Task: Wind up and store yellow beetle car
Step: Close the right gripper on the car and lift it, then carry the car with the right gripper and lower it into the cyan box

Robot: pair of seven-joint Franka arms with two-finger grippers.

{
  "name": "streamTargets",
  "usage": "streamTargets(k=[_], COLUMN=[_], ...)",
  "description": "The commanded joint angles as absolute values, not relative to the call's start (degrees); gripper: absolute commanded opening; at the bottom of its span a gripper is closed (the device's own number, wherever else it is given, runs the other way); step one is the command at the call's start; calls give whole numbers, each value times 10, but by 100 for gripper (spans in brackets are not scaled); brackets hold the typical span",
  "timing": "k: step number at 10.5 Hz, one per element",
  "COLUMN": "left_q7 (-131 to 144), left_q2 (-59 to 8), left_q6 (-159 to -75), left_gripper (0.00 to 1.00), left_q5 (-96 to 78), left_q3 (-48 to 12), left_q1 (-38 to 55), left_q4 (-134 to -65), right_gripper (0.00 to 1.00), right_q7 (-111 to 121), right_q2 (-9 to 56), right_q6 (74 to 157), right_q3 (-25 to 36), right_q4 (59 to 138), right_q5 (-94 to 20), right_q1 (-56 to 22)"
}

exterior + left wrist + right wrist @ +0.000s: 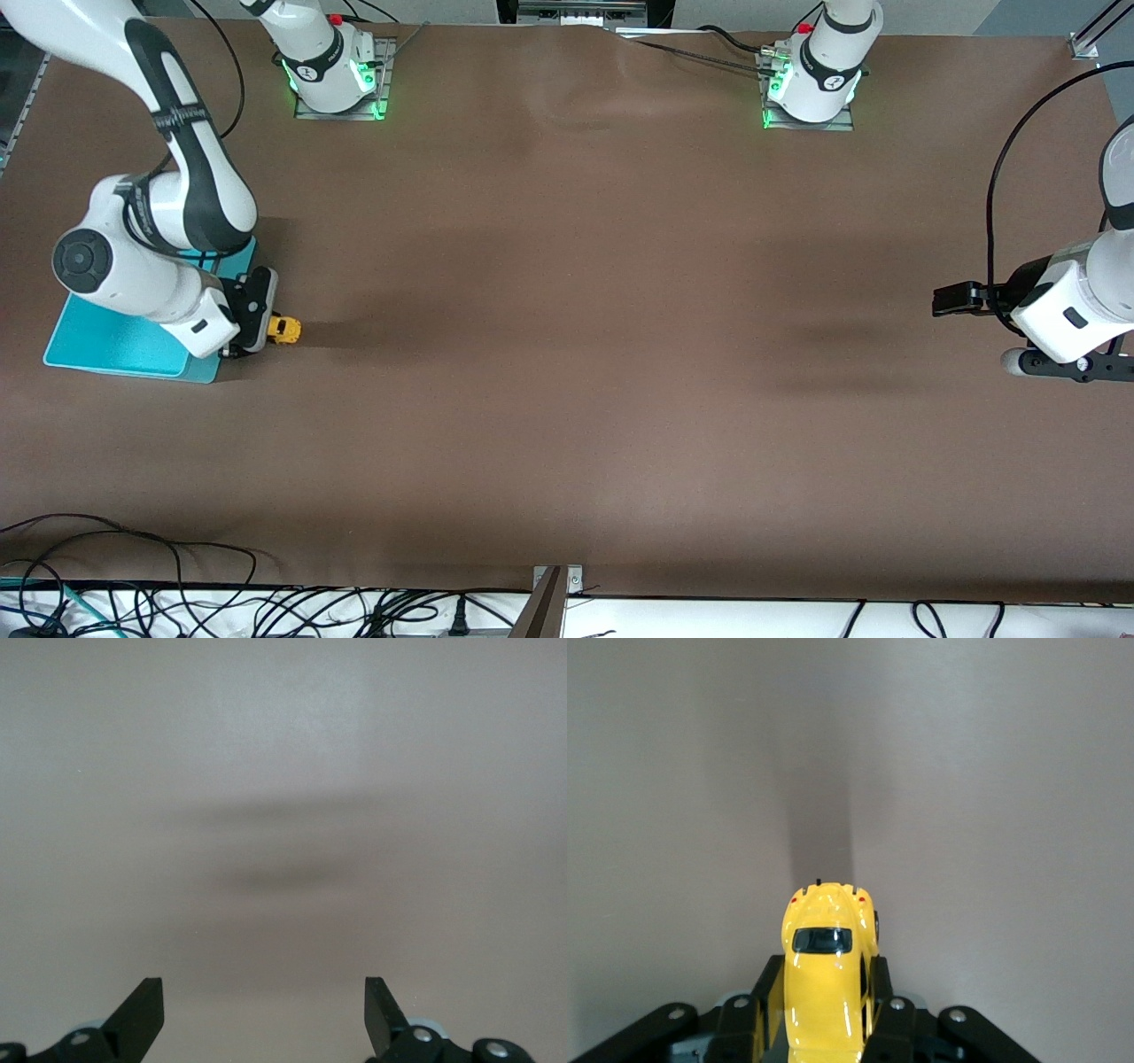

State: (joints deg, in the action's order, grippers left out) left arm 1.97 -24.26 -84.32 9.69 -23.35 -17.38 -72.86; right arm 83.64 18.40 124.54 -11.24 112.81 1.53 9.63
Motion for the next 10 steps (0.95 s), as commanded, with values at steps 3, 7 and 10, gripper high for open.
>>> streamTargets(k=[3, 7, 10], left_q7=[7, 7, 7], left_q2=[-246, -246, -246], left_q6=[-833, -833, -833], left_gripper=[100, 100, 100], left_q5=[93, 92, 92], left_q3=[-230, -230, -230], left_q1=[-171, -172, -174], left_q4=[-717, -717, -717], right_gripper=[0, 0, 0], right_q7=[971, 1274, 1415], right_q2=[80, 25, 40], right_q6=[1190, 1194, 1205], right_q3=[-121, -120, -120], right_q4=[1182, 1236, 1236], right_q5=[24, 28, 64], right_q1=[155, 256, 314])
